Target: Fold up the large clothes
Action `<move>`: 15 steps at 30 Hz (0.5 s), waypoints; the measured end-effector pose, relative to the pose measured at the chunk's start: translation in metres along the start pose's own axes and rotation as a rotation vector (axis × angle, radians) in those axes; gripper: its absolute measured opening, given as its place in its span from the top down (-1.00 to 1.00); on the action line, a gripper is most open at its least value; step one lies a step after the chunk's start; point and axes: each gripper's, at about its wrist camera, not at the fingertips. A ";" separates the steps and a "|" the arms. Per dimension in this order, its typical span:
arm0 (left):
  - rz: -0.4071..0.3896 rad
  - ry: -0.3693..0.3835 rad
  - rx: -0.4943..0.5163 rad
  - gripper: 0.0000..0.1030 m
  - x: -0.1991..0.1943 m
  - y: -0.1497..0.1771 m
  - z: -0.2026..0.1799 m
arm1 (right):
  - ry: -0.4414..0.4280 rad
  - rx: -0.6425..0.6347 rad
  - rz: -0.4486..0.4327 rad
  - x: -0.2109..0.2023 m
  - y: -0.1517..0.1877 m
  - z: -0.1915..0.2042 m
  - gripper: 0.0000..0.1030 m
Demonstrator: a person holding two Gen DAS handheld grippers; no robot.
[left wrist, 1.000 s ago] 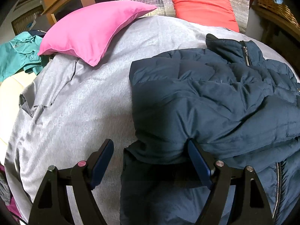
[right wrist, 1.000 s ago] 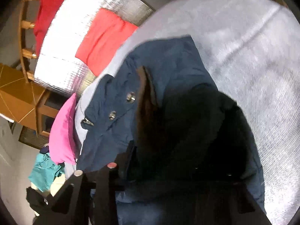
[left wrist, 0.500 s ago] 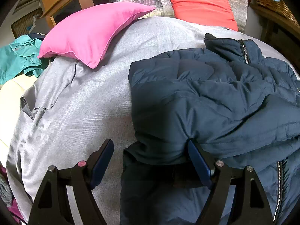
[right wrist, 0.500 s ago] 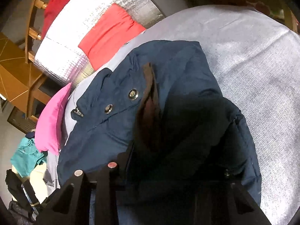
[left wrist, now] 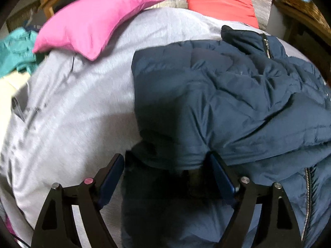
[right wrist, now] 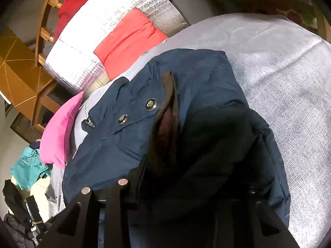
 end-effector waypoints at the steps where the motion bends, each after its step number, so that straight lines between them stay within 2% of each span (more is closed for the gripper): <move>1: 0.013 0.012 -0.020 -0.66 0.001 0.001 0.003 | 0.000 -0.002 -0.003 0.000 0.000 0.000 0.20; 6: 0.018 0.005 -0.055 -0.66 -0.008 0.001 0.003 | 0.002 -0.010 -0.012 0.002 0.002 0.002 0.15; 8: 0.004 0.007 -0.053 -0.66 -0.021 0.003 0.000 | -0.006 -0.001 0.014 0.002 -0.001 0.002 0.09; 9: -0.012 0.011 -0.053 -0.66 -0.030 0.005 0.000 | -0.004 0.009 0.041 0.000 -0.002 0.003 -0.01; 10: -0.026 0.017 -0.052 -0.66 -0.037 0.007 -0.001 | -0.005 0.027 0.074 -0.003 -0.003 0.003 -0.19; 12: -0.058 0.031 -0.046 -0.66 -0.056 0.014 -0.002 | -0.023 0.034 0.109 -0.013 -0.004 0.006 -0.36; 15: -0.090 0.014 -0.036 -0.66 -0.076 0.026 0.000 | -0.012 -0.002 0.118 -0.037 -0.004 0.011 -0.40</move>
Point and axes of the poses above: each gripper's, at about its wrist camera, not at the fingertips, and x roughly the way its jaws point, z to its left, y to its underside, and after that the axes turned 14 degrees about -z, right-handed
